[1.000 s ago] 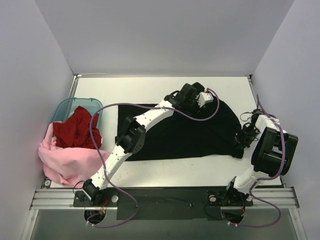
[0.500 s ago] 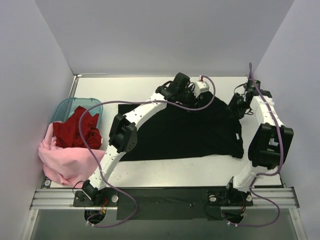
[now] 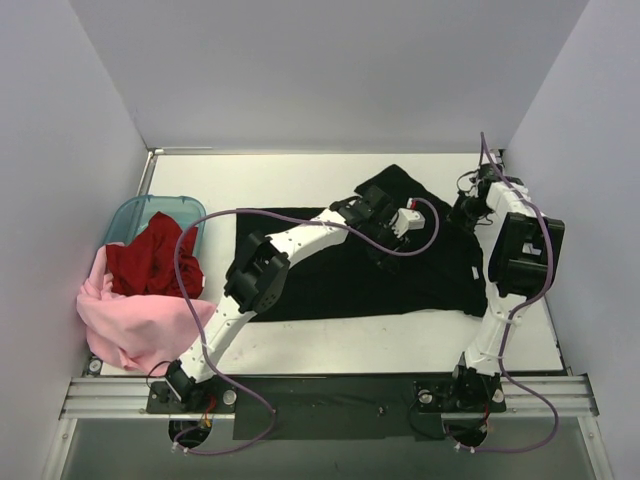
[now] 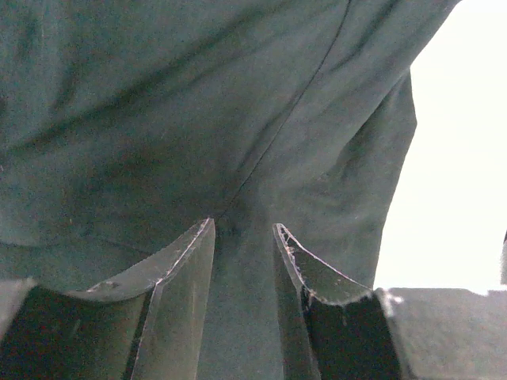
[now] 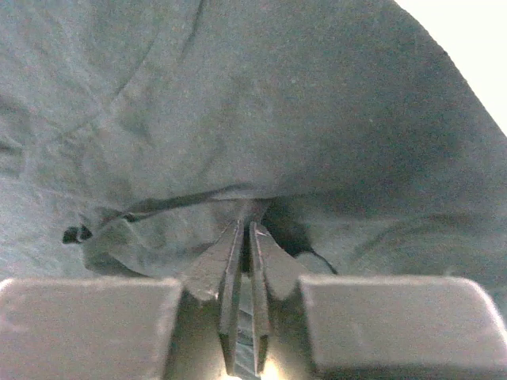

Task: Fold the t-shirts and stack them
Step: Fold the flattened tshirt in 1/3 of the way

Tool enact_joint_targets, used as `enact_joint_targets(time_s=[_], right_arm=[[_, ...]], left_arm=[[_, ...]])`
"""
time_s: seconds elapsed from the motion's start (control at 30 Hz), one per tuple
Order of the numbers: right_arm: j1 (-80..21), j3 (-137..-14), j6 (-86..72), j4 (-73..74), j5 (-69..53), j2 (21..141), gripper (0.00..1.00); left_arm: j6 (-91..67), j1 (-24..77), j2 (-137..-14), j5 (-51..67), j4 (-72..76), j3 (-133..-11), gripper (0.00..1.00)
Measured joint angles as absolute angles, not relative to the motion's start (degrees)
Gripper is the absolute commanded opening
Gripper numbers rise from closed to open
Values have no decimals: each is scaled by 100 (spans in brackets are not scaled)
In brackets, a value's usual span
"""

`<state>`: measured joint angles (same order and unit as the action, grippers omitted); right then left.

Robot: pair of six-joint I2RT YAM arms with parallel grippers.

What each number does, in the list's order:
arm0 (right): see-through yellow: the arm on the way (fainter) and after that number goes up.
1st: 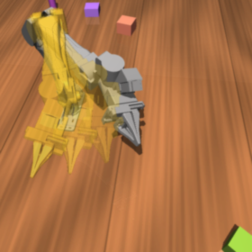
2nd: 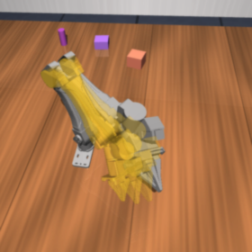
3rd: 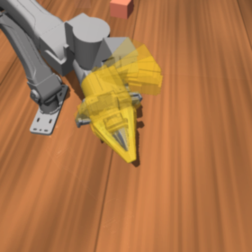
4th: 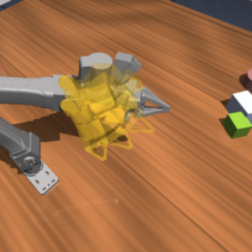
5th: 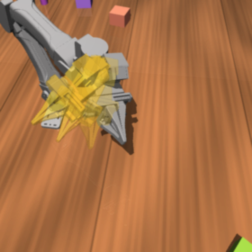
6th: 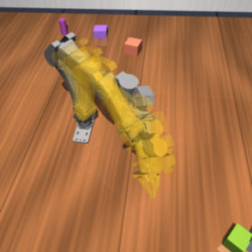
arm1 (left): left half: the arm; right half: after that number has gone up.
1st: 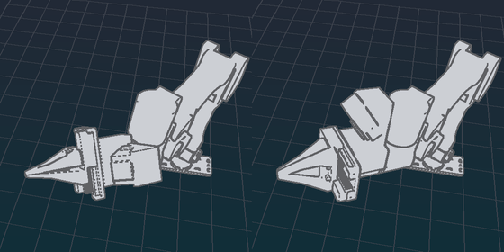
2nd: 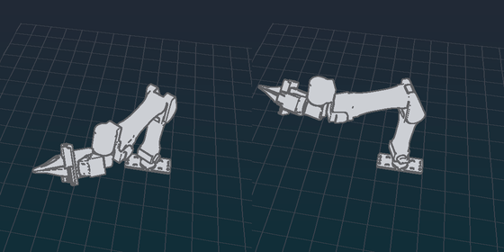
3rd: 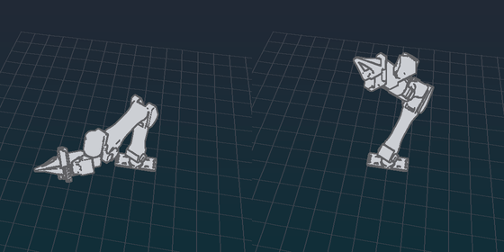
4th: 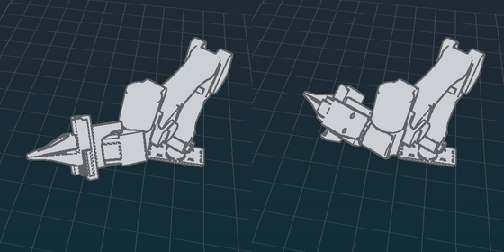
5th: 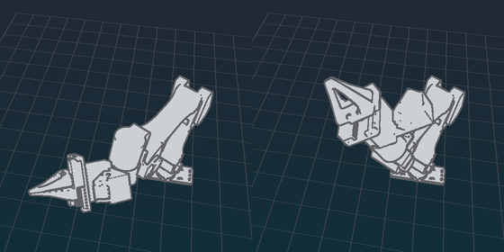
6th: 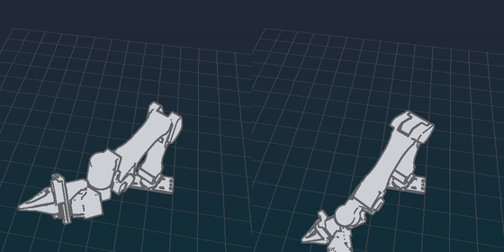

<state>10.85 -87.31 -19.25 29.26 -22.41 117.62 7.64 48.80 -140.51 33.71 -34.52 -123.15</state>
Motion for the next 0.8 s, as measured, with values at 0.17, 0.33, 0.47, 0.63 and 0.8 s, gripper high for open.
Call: enact_joint_targets(time_s=[0.17,0.33,0.47,0.63,0.8], right_arm=[[1087,-8960,-1922,2928,-2276,11994,0],[1087,-9461,-1887,2856,-2150,12003,0],[1081,-9773,-1870,2770,-2165,12114,0],[1083,-9780,-1839,2777,-2139,12374,35],[1085,-9883,-1695,3004,-2071,12462,42]], left_arm=[[766,4829,-14053,3229,-3424,-11926,45],[766,4816,-14051,3218,-3284,-11780,45],[766,4816,-14051,3214,-3162,-11754,45],[766,4816,-14051,3218,-3107,-11736,47],[781,4816,-14051,3249,-3170,-11789,50]])
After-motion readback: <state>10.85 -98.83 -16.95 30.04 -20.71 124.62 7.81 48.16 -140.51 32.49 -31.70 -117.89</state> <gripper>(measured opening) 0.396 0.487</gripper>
